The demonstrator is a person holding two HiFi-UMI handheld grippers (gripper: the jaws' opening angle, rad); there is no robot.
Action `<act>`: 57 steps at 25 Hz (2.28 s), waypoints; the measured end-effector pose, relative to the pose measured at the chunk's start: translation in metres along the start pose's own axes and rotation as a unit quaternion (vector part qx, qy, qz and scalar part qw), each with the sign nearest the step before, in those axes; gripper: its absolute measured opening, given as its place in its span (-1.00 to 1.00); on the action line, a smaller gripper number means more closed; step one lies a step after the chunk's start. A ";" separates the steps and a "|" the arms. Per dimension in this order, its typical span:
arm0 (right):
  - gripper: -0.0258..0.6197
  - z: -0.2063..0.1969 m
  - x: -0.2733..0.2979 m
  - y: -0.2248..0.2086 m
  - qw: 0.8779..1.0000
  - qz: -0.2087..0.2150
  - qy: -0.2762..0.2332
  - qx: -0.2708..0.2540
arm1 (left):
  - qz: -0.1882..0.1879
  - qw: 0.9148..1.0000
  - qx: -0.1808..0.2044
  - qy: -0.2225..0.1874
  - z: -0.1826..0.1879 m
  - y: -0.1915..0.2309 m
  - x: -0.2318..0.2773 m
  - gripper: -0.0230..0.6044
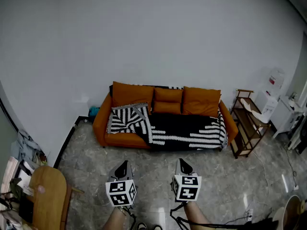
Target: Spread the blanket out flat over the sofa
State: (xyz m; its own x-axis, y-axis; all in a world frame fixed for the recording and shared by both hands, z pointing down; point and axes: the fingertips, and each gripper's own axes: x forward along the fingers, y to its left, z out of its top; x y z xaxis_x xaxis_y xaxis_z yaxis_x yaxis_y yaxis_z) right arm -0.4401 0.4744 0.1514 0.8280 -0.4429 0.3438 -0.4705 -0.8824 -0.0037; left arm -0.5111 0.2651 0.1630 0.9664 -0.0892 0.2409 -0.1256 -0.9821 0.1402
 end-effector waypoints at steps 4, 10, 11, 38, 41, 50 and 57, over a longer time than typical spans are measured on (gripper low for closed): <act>-0.91 -0.001 -0.004 0.005 1.000 0.004 -0.004 0.005 | -0.001 1.000 -0.013 -0.002 -0.001 0.002 -0.005 -0.91; -0.91 0.002 -0.003 0.013 1.000 0.004 -0.007 0.002 | -0.004 0.999 -0.031 -0.006 0.002 0.014 -0.012 -0.91; -0.91 0.002 -0.003 0.015 1.000 0.003 -0.007 0.007 | -0.004 0.999 -0.031 -0.006 0.002 0.017 -0.012 -0.91; -0.91 0.008 0.094 -0.010 0.998 -0.021 0.001 0.062 | -0.003 1.000 0.003 0.025 0.006 0.054 0.080 -0.91; -0.91 0.017 0.120 -0.018 0.998 -0.013 -0.001 0.067 | 0.001 1.000 0.016 0.023 0.018 0.054 0.106 -0.91; -0.91 0.047 0.189 -0.053 0.998 0.007 0.003 0.064 | 0.019 0.999 0.021 0.018 0.048 0.050 0.180 -0.91; -0.91 0.064 0.233 -0.081 0.998 0.018 0.006 0.065 | 0.024 0.999 0.020 0.020 0.059 0.041 0.229 -0.91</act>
State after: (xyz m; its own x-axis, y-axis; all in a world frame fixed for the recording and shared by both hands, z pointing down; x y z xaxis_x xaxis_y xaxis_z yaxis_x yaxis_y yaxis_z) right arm -0.1898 0.4324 0.1722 0.8074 -0.4729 0.3529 -0.4548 -0.8798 -0.1383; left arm -0.2814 0.1946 0.1672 0.9499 -0.1299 0.2843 -0.1612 -0.9828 0.0896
